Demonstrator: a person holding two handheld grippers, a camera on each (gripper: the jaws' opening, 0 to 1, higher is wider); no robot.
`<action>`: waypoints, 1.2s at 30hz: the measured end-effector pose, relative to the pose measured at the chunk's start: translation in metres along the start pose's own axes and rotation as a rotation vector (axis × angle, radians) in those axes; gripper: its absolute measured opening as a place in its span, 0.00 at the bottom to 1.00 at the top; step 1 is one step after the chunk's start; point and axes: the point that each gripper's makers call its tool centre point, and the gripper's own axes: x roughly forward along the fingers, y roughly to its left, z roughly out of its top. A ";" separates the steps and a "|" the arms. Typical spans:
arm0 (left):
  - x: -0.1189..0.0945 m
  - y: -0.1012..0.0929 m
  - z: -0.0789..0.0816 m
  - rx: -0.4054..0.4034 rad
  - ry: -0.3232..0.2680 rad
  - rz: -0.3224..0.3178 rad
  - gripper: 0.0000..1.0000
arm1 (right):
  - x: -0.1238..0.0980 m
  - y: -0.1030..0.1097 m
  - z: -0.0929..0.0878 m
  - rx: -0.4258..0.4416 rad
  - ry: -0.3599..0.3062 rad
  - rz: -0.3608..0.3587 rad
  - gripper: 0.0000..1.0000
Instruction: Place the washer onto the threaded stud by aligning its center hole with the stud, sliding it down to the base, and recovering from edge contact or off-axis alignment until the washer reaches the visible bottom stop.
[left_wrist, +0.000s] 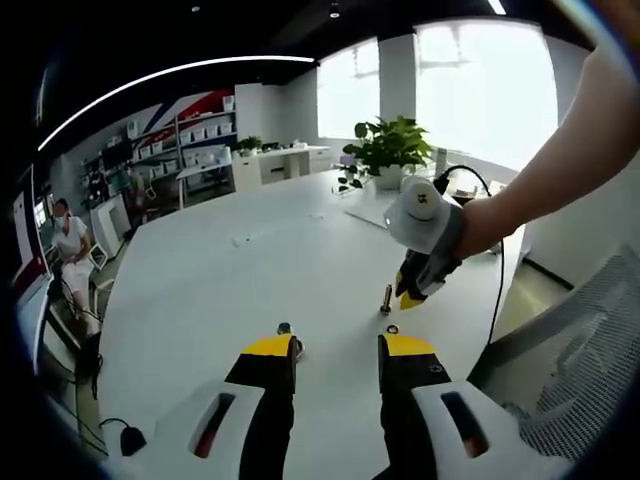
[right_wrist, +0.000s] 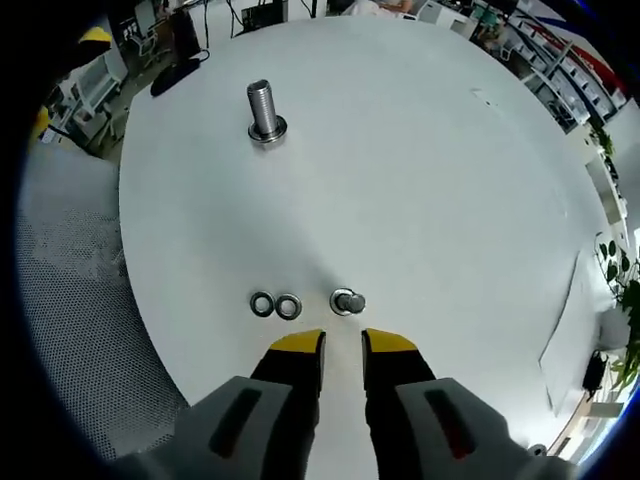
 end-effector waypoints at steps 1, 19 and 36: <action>0.000 0.000 0.000 -0.002 -0.001 0.001 0.31 | -0.003 0.001 -0.002 0.009 -0.004 -0.002 0.18; -0.001 -0.002 0.000 0.000 -0.002 -0.005 0.31 | 0.008 0.055 -0.007 0.056 -0.013 0.068 0.19; -0.002 -0.001 0.001 0.002 -0.007 -0.004 0.31 | 0.021 0.064 0.006 0.094 -0.017 0.092 0.19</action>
